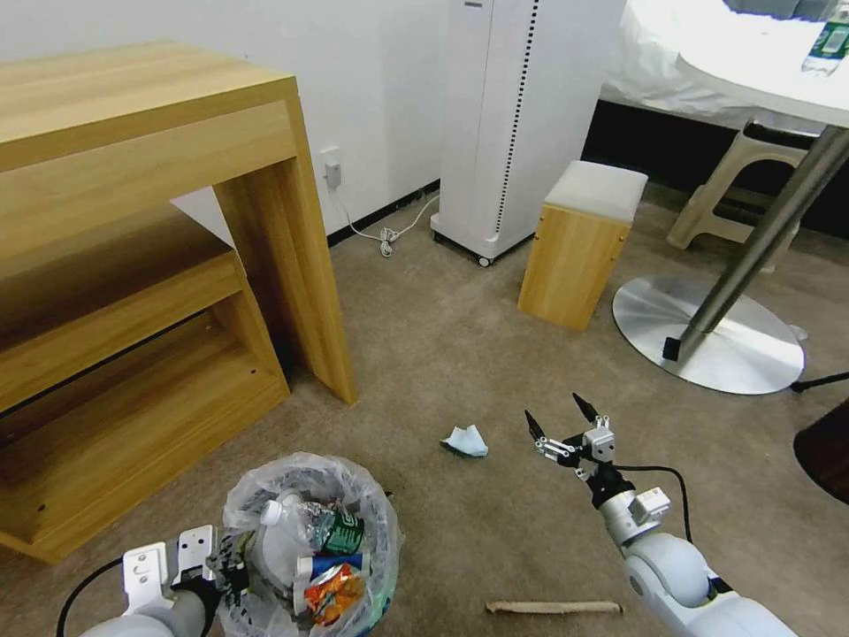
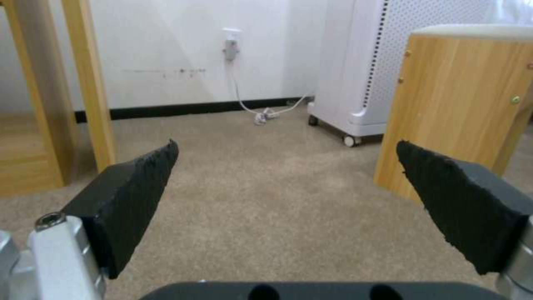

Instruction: Pick up the trash bin and place the garbage on the floor into it.

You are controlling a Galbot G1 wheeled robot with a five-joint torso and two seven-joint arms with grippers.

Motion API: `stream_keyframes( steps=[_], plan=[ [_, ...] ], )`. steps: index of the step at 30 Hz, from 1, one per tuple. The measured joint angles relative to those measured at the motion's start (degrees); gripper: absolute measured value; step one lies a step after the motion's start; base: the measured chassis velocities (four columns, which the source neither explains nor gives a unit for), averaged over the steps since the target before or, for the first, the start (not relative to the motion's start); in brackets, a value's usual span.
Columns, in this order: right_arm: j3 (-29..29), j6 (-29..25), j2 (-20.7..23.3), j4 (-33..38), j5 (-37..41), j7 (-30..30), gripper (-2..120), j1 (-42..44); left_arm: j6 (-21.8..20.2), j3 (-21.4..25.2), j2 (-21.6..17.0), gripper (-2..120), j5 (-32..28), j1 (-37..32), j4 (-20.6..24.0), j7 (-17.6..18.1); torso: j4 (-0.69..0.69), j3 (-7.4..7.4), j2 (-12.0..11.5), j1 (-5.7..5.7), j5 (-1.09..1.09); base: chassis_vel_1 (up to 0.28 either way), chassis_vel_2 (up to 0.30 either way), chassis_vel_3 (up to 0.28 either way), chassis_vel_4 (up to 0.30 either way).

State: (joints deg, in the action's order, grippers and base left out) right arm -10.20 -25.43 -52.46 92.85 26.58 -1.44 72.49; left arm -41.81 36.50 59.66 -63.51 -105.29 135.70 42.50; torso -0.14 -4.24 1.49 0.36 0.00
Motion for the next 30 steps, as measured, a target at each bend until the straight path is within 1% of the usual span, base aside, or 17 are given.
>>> stream_keyframes(
  steps=[7,9,11,12,19,27,30],
  plan=[
    [1.52,0.7,-0.08,-0.09,-1.92,-3.74,100,-1.76,0.01,0.18,-0.12,0,-0.15,0.06,0.06,-0.02,0.01,-0.02,-0.01,0.02,0.0,0.005,-0.007,-0.009,0.005],
    [1.83,0.83,0.01,-0.02,-1.84,-3.84,100,-2.05,0.01,0.2,-0.12,0,-0.17,0.08,0.06,-0.02,0.0,-0.02,0.0,0.02,0.0,0.0,0.0,0.0,0.0],
    [4.04,1.72,0.79,0.18,-0.29,-3.87,100,-4.31,0.03,0.53,-0.23,0,-0.81,0.3,0.2,-0.01,0.0,-0.02,-0.01,0.02,-0.01,0.0,0.0,0.0,0.0],
    [4.04,1.72,0.79,0.18,-0.29,-3.87,100,-4.31,0.03,0.53,-0.23,0,-0.81,0.3,0.2,-0.01,0.0,-0.02,-0.01,0.02,-0.01,0.0,0.0,0.0,0.0],
    [10.51,2.45,2.24,-1.28,2.93,-3.75,100,-12.71,0.6,2.42,-0.84,0,-2.5,0.93,0.78,0.28,0.01,-0.02,-0.01,0.02,0.0,0.0,0.0,0.0,0.0],
    [13.39,3.23,1.34,-3.92,5.05,-3.15,100,-15.84,0.58,2.34,0.04,0,-2.4,2.0,0.29,-0.08,0.01,-0.02,0.0,0.02,-0.01,0.0,0.0,0.0,0.0],
    [15.84,4.02,0.47,-6.69,6.2,-3.54,100,-18.58,0.56,2.45,-0.3,0,-2.59,2.78,-0.09,-0.37,0.0,-0.02,0.0,0.02,0.0,0.0,0.0,0.0,0.0]
  ],
)
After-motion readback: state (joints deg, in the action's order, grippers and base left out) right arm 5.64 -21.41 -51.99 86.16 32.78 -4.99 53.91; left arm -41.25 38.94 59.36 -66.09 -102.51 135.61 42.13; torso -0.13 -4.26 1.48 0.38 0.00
